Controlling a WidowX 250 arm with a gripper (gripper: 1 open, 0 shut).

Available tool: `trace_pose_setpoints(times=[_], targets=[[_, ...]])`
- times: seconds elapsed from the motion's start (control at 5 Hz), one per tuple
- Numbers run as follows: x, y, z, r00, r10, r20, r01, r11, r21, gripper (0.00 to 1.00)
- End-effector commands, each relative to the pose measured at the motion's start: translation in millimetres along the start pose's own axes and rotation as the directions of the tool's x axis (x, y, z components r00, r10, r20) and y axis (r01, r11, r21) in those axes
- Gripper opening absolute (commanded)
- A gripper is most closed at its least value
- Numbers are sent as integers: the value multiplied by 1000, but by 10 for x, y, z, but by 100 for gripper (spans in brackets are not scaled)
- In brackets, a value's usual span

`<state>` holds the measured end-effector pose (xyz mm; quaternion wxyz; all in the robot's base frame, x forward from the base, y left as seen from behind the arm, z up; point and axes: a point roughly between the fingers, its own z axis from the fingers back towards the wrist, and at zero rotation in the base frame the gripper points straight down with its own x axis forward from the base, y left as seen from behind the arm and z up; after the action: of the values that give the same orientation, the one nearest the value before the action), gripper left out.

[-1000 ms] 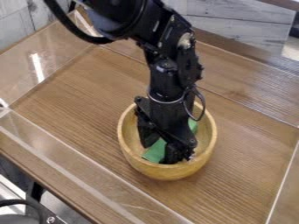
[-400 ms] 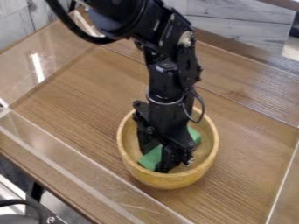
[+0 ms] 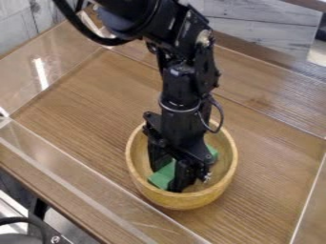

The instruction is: Remove the green block from inside the brown bowl and put it on the table

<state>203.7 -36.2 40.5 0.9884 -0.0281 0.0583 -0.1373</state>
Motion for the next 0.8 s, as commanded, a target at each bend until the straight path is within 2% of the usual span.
trace_pose_setpoints(times=[0.0, 0.6], targets=[[98, 11, 163, 999, 10, 53, -10, 1000, -7, 0], [78, -4, 233, 999, 38, 36, -36, 998, -52, 0]])
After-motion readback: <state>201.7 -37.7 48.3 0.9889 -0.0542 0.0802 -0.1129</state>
